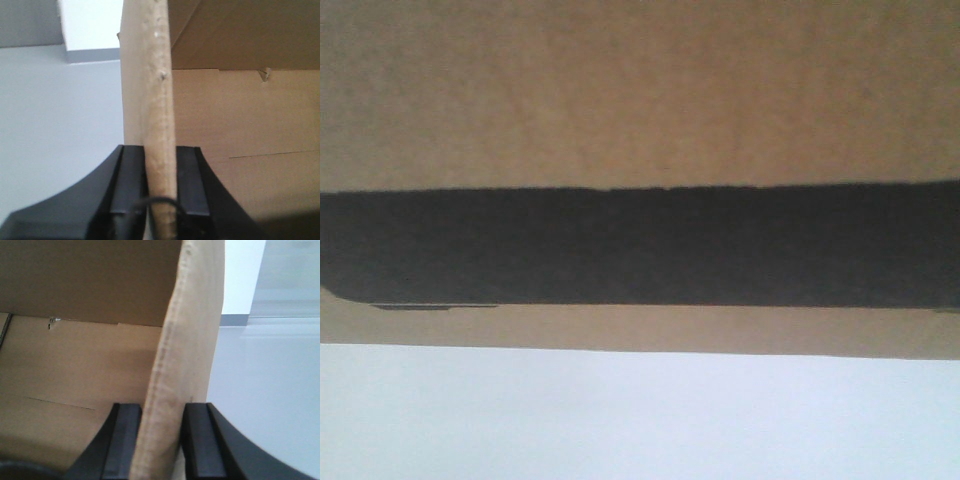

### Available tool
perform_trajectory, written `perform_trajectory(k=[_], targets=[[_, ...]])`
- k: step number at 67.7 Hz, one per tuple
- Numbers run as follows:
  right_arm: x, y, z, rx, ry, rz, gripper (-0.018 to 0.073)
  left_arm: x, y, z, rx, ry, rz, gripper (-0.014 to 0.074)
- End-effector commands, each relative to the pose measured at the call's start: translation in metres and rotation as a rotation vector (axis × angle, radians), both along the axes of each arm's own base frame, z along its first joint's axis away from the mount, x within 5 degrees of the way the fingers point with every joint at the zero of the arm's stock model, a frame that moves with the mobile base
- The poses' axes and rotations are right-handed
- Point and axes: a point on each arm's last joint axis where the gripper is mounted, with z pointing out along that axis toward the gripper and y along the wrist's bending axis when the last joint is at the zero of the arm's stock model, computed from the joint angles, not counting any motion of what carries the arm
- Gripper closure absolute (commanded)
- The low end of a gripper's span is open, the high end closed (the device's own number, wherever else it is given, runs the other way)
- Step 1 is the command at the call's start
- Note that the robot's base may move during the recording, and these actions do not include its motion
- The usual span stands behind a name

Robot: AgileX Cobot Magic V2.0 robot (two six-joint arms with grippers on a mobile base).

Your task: Grab box from left shelf to table start

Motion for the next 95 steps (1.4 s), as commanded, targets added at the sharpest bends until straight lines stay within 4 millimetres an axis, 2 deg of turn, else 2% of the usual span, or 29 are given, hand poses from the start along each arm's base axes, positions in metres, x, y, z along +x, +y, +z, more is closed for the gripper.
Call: perform_trajectory(k=[1, 95], targets=[[0.0024, 0.0017, 0.0213, 0.032, -0.161, 0.017, 0.0503, -0.0112, -0.0085, 0.0309, -0.229, -0.146, -0.155, 0.0688], [0.0029, 0.0018, 0.0203, 0.030, -0.148, 0.019, 0.0503, -0.0108, -0.0089, 0.0308, -0.228, -0.145, -0.155, 0.0688]])
